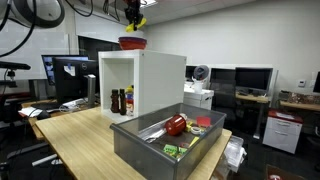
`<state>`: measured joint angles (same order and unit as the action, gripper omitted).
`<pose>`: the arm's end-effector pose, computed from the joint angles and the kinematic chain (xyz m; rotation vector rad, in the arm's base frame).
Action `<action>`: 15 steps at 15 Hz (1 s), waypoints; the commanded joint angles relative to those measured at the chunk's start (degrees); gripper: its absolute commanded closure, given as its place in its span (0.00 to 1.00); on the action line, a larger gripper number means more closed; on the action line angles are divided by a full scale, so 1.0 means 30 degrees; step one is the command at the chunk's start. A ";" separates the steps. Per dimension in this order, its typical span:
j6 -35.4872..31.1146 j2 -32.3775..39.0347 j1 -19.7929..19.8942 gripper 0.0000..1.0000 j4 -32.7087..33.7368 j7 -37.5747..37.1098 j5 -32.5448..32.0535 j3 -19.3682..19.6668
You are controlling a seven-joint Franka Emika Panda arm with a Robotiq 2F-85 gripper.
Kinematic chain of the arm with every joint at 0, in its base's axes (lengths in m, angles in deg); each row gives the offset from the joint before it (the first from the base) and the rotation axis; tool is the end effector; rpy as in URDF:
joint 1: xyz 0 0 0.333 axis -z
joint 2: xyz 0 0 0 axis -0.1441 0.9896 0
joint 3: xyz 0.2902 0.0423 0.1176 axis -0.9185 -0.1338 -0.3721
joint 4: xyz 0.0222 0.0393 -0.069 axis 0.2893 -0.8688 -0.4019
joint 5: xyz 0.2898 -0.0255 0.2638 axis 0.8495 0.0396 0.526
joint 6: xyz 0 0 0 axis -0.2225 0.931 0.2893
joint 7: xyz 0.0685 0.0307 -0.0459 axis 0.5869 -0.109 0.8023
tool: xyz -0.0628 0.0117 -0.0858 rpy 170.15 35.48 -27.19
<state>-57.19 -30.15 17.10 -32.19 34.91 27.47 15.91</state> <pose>0.6614 -0.0163 0.7445 -2.6570 0.0695 -0.4978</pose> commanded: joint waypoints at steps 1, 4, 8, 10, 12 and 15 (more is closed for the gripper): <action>0.0071 -0.0143 0.0546 0.88 -0.0428 -0.0938 0.0822 -0.0294; -0.0098 -0.0027 0.0834 0.88 -0.0426 -0.1563 0.1187 -0.0357; -0.0036 0.0051 0.1106 0.88 -0.0435 -0.1718 0.1552 -0.0448; 0.0060 0.0076 0.1241 0.88 -0.0450 -0.1691 0.1692 -0.0510; 0.0168 0.0102 0.1386 0.88 -0.0466 -0.1663 0.1860 -0.0636; 0.0370 0.0135 0.1602 0.88 -0.0518 -0.1594 0.2180 -0.0833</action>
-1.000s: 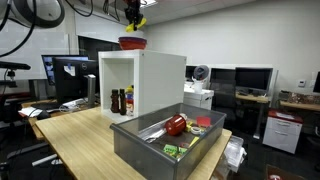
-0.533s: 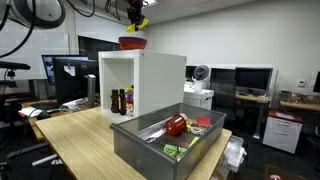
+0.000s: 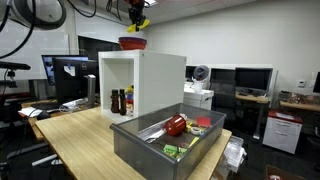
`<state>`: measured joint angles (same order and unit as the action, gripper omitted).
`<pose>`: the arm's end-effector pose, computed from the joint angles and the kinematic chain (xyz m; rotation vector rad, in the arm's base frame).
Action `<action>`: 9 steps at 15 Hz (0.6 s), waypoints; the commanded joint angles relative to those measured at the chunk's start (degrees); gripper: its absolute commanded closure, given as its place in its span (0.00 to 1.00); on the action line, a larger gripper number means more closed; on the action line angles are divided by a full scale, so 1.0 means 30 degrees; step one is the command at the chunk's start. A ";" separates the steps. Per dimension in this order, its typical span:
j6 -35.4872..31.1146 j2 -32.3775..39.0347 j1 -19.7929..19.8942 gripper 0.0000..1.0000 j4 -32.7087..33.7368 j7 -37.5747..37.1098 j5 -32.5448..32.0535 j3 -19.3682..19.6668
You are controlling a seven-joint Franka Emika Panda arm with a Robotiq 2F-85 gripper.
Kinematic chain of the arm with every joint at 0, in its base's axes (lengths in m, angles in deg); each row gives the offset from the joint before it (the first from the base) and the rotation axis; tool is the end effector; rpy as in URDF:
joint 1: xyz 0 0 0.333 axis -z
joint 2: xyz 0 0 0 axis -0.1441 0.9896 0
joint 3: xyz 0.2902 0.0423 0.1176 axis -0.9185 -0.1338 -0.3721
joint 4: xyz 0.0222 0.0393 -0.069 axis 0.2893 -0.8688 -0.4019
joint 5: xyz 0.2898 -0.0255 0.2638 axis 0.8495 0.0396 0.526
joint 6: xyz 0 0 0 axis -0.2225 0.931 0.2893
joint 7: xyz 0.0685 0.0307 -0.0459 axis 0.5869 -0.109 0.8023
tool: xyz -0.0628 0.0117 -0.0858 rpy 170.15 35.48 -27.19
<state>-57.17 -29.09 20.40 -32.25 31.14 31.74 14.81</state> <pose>0.6655 -0.0427 0.7367 -2.5711 0.1806 -0.4486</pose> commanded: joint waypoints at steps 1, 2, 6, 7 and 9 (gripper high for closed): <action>0.0389 -0.0197 0.0584 0.88 -0.0490 -0.0382 0.0863 -0.0522; 0.0377 -0.0176 0.0536 0.88 -0.0378 -0.0632 0.0613 -0.0300; 0.0071 -0.0410 -0.0123 0.88 -0.0431 -0.1067 -0.1460 0.1266; 0.0145 -0.0394 -0.0215 0.88 -0.0453 -0.1064 -0.1839 0.1508; 0.0348 -0.0348 -0.0204 0.88 -0.0439 -0.0942 -0.1919 0.1528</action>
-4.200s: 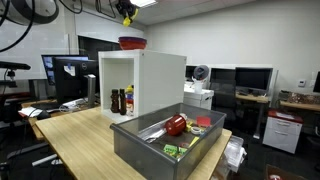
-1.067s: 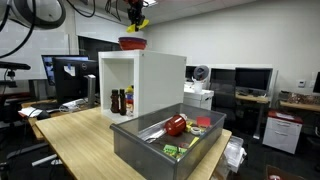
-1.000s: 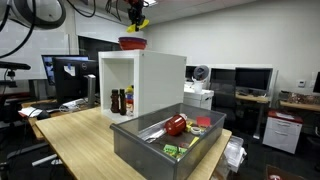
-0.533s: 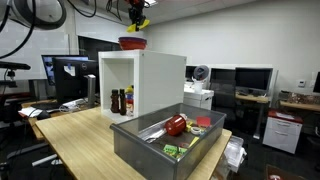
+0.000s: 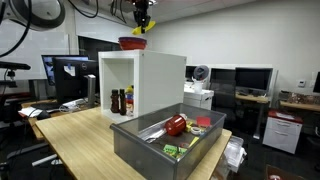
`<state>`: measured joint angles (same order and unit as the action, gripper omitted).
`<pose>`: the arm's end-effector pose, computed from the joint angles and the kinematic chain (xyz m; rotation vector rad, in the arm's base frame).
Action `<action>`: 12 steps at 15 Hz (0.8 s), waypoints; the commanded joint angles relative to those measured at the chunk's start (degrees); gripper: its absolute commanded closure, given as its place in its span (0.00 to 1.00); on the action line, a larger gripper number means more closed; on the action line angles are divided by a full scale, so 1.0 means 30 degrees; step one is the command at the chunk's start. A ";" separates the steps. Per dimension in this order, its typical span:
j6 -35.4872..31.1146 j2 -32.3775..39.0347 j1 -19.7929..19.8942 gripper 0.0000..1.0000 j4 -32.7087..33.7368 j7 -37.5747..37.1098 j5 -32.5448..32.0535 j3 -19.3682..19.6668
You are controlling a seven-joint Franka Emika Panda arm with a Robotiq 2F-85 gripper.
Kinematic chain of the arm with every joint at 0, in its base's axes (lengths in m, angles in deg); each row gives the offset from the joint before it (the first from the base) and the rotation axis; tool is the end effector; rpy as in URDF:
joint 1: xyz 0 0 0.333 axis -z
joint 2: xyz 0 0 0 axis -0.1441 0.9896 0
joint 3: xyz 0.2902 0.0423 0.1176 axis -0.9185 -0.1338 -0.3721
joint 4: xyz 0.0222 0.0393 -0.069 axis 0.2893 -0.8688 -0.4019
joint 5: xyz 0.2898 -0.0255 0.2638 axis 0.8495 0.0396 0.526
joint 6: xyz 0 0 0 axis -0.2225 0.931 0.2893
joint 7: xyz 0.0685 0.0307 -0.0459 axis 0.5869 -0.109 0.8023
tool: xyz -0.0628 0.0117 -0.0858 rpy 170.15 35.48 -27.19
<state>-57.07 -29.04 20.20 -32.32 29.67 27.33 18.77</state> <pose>0.6678 -0.0674 0.7280 -2.6763 0.3192 -0.4663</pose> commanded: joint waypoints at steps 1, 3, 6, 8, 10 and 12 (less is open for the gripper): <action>0.0304 -0.0373 -0.0205 0.88 -0.0400 -0.0440 -0.0568 0.0286; 0.0522 -0.0431 -0.0279 0.88 -0.0438 -0.0307 -0.0572 0.0245; 0.0934 -0.0499 -0.0308 0.88 -0.0499 -0.0396 -0.0507 0.0194; 0.1273 -0.0519 -0.0343 0.88 -0.0513 -0.0531 -0.0525 0.0231; 0.1648 -0.0543 -0.0365 0.88 -0.0554 -0.0691 -0.0554 0.0265; 0.1891 -0.0527 -0.0325 0.88 -0.0531 -0.1025 -0.0431 0.0216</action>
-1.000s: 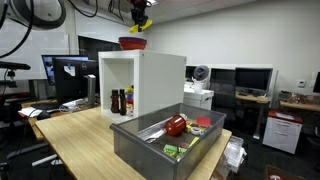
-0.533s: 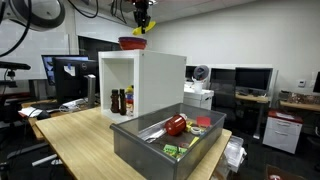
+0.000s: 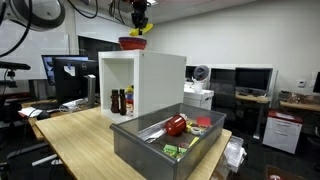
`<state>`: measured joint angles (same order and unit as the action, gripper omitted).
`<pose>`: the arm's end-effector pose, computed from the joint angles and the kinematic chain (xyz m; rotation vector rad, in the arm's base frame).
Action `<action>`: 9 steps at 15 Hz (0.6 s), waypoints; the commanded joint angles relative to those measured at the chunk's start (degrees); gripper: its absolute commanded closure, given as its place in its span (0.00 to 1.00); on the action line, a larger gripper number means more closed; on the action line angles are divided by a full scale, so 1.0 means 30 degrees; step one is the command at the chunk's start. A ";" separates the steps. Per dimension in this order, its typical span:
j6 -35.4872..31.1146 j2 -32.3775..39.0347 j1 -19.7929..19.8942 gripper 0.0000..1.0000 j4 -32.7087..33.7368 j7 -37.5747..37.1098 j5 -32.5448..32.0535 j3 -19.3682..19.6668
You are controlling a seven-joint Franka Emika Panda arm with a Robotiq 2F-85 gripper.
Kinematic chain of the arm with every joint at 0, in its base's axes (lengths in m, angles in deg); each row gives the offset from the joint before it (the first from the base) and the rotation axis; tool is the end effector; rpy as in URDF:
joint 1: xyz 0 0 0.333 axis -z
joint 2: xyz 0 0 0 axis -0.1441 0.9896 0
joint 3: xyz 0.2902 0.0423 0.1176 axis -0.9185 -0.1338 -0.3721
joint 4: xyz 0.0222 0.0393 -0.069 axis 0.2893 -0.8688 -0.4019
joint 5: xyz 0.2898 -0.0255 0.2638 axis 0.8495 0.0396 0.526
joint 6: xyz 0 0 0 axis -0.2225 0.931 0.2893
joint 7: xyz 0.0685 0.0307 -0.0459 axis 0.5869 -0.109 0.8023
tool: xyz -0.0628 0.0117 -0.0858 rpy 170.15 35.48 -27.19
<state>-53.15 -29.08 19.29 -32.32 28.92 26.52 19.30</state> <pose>0.6637 -0.0584 0.7197 -2.7148 0.3183 -0.3723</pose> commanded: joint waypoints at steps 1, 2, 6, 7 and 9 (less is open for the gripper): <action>0.0687 -0.0519 -0.0014 0.88 -0.0531 -0.0906 -0.0139 0.0034; 0.0771 -0.0505 0.0038 0.88 -0.0530 -0.1030 0.0016 -0.0063; 0.0930 -0.0443 0.0196 0.88 -0.0521 -0.1509 0.0585 -0.0452; 0.0990 -0.0438 0.0202 0.88 -0.0523 -0.1564 0.0685 -0.0519; 0.1024 -0.0413 0.0320 0.88 -0.0520 -0.1816 0.1070 -0.0725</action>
<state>-51.12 -29.10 19.32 -32.32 25.72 27.70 18.42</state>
